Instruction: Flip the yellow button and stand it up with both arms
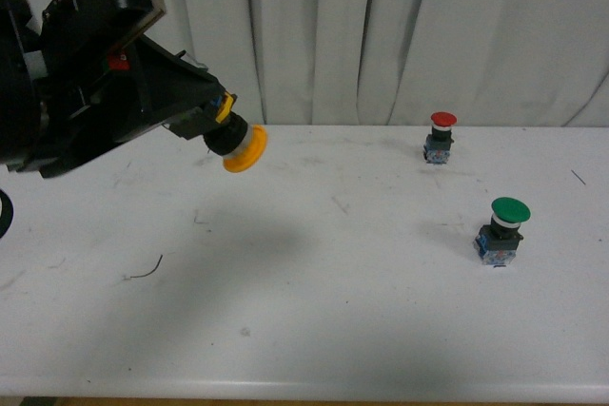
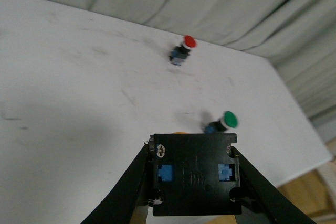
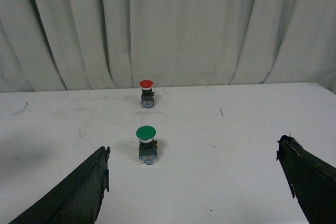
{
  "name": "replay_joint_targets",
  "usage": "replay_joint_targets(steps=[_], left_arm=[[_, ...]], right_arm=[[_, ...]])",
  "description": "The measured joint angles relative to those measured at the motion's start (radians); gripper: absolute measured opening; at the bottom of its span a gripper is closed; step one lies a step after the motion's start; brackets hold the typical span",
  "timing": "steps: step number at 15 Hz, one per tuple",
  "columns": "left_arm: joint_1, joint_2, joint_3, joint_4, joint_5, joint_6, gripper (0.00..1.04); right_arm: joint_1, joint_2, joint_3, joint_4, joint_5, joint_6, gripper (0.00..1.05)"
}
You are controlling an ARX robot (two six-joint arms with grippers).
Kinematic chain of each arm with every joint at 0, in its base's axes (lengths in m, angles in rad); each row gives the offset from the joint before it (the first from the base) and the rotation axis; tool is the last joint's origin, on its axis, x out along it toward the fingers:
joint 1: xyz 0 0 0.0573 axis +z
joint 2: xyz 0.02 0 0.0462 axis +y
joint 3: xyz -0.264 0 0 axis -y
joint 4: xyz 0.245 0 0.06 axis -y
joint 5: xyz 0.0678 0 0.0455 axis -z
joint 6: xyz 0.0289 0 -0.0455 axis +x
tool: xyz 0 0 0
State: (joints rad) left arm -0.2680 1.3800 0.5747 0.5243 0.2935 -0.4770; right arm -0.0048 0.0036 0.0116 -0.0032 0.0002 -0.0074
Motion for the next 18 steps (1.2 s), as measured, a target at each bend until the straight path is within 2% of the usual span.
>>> replay_joint_targets(steps=[2, 4, 7, 10, 15, 18], left_arm=[[0.027, -0.040, -0.103, 0.238, 0.174, -0.206, 0.36], [0.026, -0.089, -0.158, 0.450, 0.261, -0.362, 0.36], [-0.005, -0.070, -0.188, 0.618, 0.254, -0.511, 0.36], [-0.037, 0.000, -0.176, 0.708, 0.227, -0.571, 0.36], [-0.053, 0.061, -0.143, 0.759, 0.203, -0.631, 0.36], [-0.113, 0.080, -0.108, 0.747, 0.172, -0.636, 0.36]], right_arm=[[0.000, 0.000, 0.000, 0.000, 0.000, 0.000, 0.98], [0.000, 0.000, 0.000, 0.000, 0.000, 0.000, 0.98], [0.000, 0.000, 0.000, 0.000, 0.000, 0.000, 0.98], [0.000, 0.000, 0.000, 0.000, 0.000, 0.000, 0.98], [0.000, 0.000, 0.000, 0.000, 0.000, 0.000, 0.98], [0.000, 0.000, 0.000, 0.000, 0.000, 0.000, 0.98]])
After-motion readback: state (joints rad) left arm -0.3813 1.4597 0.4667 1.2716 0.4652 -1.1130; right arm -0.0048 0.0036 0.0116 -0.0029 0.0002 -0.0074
